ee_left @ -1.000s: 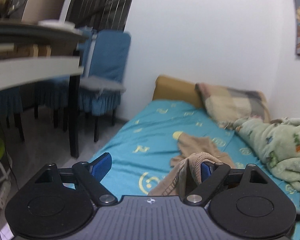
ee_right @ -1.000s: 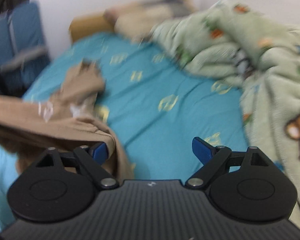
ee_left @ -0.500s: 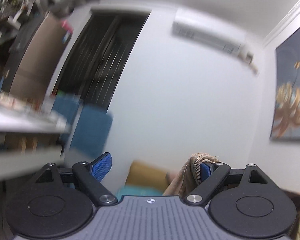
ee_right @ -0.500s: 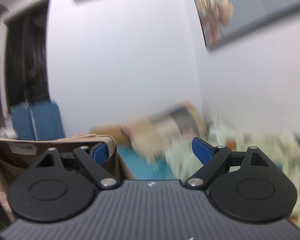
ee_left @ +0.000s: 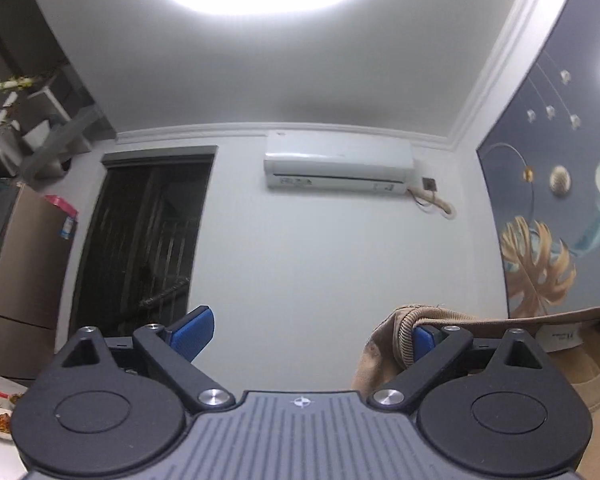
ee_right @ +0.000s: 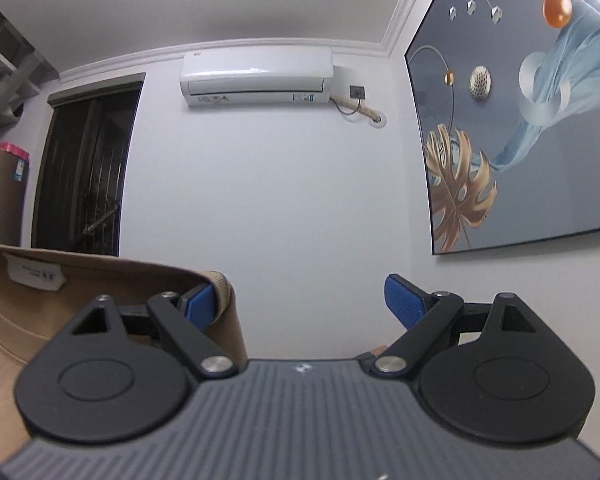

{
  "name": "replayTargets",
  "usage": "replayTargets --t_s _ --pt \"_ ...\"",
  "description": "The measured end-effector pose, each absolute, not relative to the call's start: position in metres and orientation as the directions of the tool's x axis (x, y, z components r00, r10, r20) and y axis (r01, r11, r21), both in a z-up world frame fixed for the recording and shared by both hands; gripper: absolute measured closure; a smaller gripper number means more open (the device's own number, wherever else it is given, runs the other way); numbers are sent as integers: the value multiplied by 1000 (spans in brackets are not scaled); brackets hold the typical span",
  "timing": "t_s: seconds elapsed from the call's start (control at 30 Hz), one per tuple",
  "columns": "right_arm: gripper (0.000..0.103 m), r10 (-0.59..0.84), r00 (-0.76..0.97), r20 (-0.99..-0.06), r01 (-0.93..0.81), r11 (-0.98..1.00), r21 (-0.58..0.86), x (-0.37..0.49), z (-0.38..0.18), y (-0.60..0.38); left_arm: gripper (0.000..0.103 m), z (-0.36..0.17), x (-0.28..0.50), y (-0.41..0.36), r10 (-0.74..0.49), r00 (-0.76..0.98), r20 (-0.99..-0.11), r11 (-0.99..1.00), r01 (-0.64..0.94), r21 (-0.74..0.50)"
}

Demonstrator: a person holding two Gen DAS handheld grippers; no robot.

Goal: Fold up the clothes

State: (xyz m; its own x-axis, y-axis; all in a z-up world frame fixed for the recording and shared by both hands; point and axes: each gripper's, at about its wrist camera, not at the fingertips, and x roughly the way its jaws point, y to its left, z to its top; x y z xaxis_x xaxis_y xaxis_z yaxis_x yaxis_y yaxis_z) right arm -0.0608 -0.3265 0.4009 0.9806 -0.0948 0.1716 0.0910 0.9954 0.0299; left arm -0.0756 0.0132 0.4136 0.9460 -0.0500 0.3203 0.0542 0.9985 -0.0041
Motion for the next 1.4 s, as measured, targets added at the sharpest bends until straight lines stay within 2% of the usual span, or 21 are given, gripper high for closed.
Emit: replayTargets --t_s 0.1,0.23,0.33,0.43,0.63,0.8,0.87,0.97,1.03,1.13,1.2,1.27,1.4 --pt "14 -68 992 109 63 997 55 -33 365 -333 5 370 -31 19 -73 966 246 997 79 -15" --pt "14 -50 999 -18 51 998 40 22 301 -320 5 294 55 38 -83 992 93 994 89 -64" --pt "14 -49 992 -119 50 999 6 87 253 -311 5 239 131 47 -69 997 -23 994 67 -84" --pt "14 -52 977 -206 55 998 12 171 206 -306 5 188 222 69 -45 994 -103 996 36 -82" --pt "14 -97 958 -270 92 995 -32 361 112 -295 5 91 410 58 43 978 -204 998 -51 -35" --pt "14 -116 938 -327 108 993 -45 489 12 -284 5 -33 533 52 76 930 -360 995 -94 -31" --pt "14 -116 910 -399 98 993 -65 525 -35 -280 5 -87 561 47 79 893 -442 994 -101 -27" --pt "14 -74 841 -536 76 997 -18 557 -102 -279 5 -150 596 54 61 813 -578 995 -94 -27" --pt "14 -12 756 -655 67 996 60 576 -143 -284 3 -186 615 66 44 735 -677 996 -87 -30" --pt "13 104 604 -790 42 986 162 586 -197 -284 6 -232 627 72 -3 581 -814 997 -63 -48" --pt "10 47 671 -740 -22 999 44 563 -200 -262 5 -230 625 71 -8 580 -815 998 -40 -38" --pt "10 74 669 -740 -76 997 31 561 -197 -252 5 -223 619 70 -20 600 -800 999 -14 -35" --pt "10 136 747 -651 -60 989 138 544 -160 -258 2 -190 603 70 -91 671 -736 995 37 -89"
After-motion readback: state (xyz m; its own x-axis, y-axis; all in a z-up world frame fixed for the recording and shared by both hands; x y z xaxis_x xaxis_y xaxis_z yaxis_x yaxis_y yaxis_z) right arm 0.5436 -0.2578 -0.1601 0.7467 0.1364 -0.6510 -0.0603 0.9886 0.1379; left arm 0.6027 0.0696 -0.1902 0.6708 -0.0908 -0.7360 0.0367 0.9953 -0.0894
